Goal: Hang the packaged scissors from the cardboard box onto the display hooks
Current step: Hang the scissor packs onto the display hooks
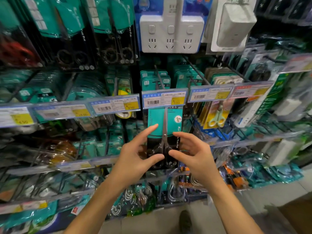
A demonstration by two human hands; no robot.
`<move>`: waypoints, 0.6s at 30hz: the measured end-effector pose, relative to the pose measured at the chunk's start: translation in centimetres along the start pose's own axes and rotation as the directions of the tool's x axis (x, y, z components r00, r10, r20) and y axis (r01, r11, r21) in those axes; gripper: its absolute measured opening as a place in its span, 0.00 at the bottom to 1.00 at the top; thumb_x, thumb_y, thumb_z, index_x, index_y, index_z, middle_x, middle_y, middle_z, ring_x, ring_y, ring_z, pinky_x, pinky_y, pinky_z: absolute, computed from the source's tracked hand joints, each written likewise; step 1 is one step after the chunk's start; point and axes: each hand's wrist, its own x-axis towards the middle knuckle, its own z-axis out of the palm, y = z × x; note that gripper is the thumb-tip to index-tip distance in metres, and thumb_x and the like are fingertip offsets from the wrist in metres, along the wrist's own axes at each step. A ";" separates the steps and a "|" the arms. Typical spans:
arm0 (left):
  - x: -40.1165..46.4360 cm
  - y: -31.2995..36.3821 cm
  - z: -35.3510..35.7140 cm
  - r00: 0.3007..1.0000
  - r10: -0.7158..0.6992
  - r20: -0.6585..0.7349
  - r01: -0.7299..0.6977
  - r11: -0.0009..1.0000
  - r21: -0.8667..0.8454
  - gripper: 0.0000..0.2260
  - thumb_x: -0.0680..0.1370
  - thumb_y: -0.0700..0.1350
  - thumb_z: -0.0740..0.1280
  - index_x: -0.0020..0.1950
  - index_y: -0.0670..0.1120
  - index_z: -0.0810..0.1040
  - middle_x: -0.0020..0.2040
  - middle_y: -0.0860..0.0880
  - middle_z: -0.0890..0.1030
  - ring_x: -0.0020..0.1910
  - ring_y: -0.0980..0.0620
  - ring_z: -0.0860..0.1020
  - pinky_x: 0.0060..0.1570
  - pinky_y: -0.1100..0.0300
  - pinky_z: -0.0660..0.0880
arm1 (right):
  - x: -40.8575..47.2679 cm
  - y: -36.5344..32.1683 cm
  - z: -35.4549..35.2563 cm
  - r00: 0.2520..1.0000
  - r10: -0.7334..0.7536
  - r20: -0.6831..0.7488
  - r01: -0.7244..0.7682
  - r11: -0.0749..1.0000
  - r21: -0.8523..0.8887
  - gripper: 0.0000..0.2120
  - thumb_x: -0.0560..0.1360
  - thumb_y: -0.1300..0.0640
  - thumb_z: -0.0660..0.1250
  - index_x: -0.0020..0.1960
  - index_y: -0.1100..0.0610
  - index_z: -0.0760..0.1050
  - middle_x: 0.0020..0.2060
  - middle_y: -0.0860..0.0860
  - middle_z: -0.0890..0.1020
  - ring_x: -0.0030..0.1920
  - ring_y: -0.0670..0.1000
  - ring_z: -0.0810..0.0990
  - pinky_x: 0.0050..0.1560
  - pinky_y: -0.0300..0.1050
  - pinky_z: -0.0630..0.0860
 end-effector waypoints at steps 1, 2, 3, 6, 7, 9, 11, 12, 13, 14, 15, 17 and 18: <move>0.2 0.0 -0.1 1.000 -0.004 0.002 0.004 1.000 -0.002 0.32 0.72 0.50 0.74 0.70 0.70 0.64 0.71 0.63 0.70 0.71 0.55 0.68 0.68 0.50 0.70 | 0.2 0.0 0.0 1.000 0.005 0.000 -0.005 1.000 0.009 0.22 0.69 0.64 0.76 0.61 0.51 0.78 0.53 0.48 0.85 0.54 0.49 0.83 0.54 0.44 0.80; 0.5 0.2 -0.2 1.000 -0.005 -0.001 0.005 1.000 0.003 0.32 0.73 0.49 0.73 0.70 0.71 0.64 0.71 0.65 0.68 0.72 0.57 0.67 0.69 0.51 0.69 | 0.5 0.0 0.1 1.000 0.008 -0.001 -0.008 1.000 0.021 0.22 0.69 0.63 0.76 0.61 0.51 0.78 0.53 0.48 0.85 0.54 0.49 0.83 0.54 0.45 0.80; 0.8 0.2 -0.3 1.000 -0.001 -0.010 0.001 1.000 0.020 0.31 0.74 0.49 0.72 0.69 0.72 0.63 0.71 0.69 0.66 0.72 0.61 0.65 0.70 0.56 0.67 | 0.8 0.0 0.1 1.000 0.006 -0.004 -0.006 0.999 0.033 0.22 0.69 0.62 0.76 0.61 0.49 0.78 0.53 0.47 0.85 0.54 0.48 0.83 0.54 0.46 0.80; 1.5 0.4 -0.4 0.999 0.003 -0.037 -0.001 0.998 0.061 0.31 0.75 0.49 0.71 0.68 0.75 0.61 0.67 0.78 0.63 0.67 0.73 0.63 0.66 0.71 0.62 | 1.8 0.1 0.3 1.000 -0.020 0.006 0.020 0.998 0.055 0.24 0.69 0.61 0.75 0.62 0.47 0.77 0.56 0.48 0.83 0.58 0.49 0.82 0.59 0.51 0.79; 1.8 0.1 -0.4 0.999 -0.011 -0.042 0.013 0.998 0.056 0.31 0.75 0.48 0.72 0.68 0.75 0.62 0.67 0.77 0.64 0.67 0.72 0.64 0.67 0.69 0.63 | 2.0 0.1 0.3 1.000 -0.027 0.015 0.025 0.997 0.072 0.24 0.69 0.61 0.75 0.63 0.46 0.77 0.57 0.49 0.83 0.58 0.50 0.82 0.59 0.52 0.79; 2.0 -0.1 -0.3 0.998 -0.028 -0.048 0.030 0.999 0.039 0.31 0.75 0.47 0.72 0.67 0.74 0.63 0.67 0.74 0.67 0.67 0.70 0.66 0.67 0.64 0.67 | 2.4 0.3 0.2 0.999 -0.038 0.018 0.036 0.997 0.070 0.25 0.69 0.60 0.75 0.63 0.44 0.77 0.57 0.48 0.83 0.59 0.49 0.81 0.60 0.51 0.78; 1.9 -0.2 -0.2 0.998 -0.026 -0.063 0.029 0.998 0.047 0.31 0.74 0.48 0.72 0.66 0.76 0.63 0.65 0.79 0.65 0.62 0.79 0.62 0.61 0.74 0.67 | 2.5 0.5 0.0 0.998 -0.050 0.022 0.050 0.998 0.023 0.25 0.69 0.58 0.75 0.63 0.42 0.76 0.58 0.44 0.82 0.61 0.47 0.80 0.61 0.47 0.77; 1.9 -0.3 -0.1 0.997 -0.021 -0.071 0.025 0.998 0.054 0.31 0.73 0.49 0.72 0.66 0.77 0.63 0.64 0.81 0.64 0.60 0.82 0.61 0.58 0.79 0.66 | 2.6 0.7 -0.1 0.998 -0.050 0.029 0.050 0.999 0.005 0.26 0.68 0.57 0.75 0.63 0.40 0.76 0.58 0.43 0.82 0.61 0.46 0.79 0.62 0.45 0.77; 1.8 -0.3 0.1 0.997 -0.022 -0.076 0.027 0.998 0.059 0.32 0.73 0.50 0.72 0.65 0.77 0.62 0.64 0.82 0.63 0.59 0.84 0.61 0.55 0.82 0.65 | 2.7 0.8 -0.3 0.999 -0.040 0.035 0.040 0.999 -0.002 0.26 0.68 0.56 0.76 0.62 0.40 0.76 0.58 0.42 0.82 0.61 0.45 0.79 0.61 0.42 0.76; 1.8 -0.3 0.2 0.996 -0.026 -0.081 0.031 0.998 0.064 0.32 0.73 0.50 0.72 0.65 0.78 0.62 0.62 0.83 0.62 0.58 0.84 0.61 0.54 0.82 0.66 | 2.8 0.9 -0.4 0.999 -0.028 0.042 0.028 1.000 -0.002 0.25 0.68 0.57 0.76 0.62 0.40 0.77 0.57 0.40 0.82 0.60 0.43 0.79 0.59 0.39 0.76; 1.8 -0.3 0.3 0.996 -0.031 -0.084 0.037 0.997 0.063 0.32 0.72 0.50 0.73 0.64 0.79 0.62 0.61 0.84 0.62 0.58 0.83 0.62 0.55 0.80 0.67 | 2.9 1.0 -0.5 0.999 -0.017 0.049 0.017 1.000 -0.004 0.25 0.68 0.59 0.76 0.61 0.41 0.78 0.56 0.38 0.82 0.58 0.40 0.80 0.57 0.36 0.76; 2.1 -0.3 0.6 0.995 -0.039 -0.092 0.045 0.997 0.061 0.32 0.72 0.50 0.73 0.63 0.80 0.62 0.60 0.84 0.64 0.60 0.78 0.64 0.56 0.77 0.68 | 3.0 0.9 -0.6 0.998 0.002 0.062 0.000 0.999 -0.033 0.25 0.68 0.62 0.76 0.60 0.42 0.77 0.52 0.30 0.81 0.55 0.33 0.78 0.52 0.27 0.74; 2.1 -0.3 0.7 0.994 -0.043 -0.096 0.049 0.997 0.062 0.33 0.71 0.50 0.73 0.62 0.81 0.62 0.59 0.85 0.64 0.59 0.78 0.64 0.55 0.77 0.69 | 3.1 0.9 -0.7 0.998 0.003 0.069 0.000 0.999 -0.048 0.25 0.68 0.63 0.76 0.59 0.42 0.76 0.51 0.27 0.80 0.54 0.31 0.77 0.50 0.25 0.72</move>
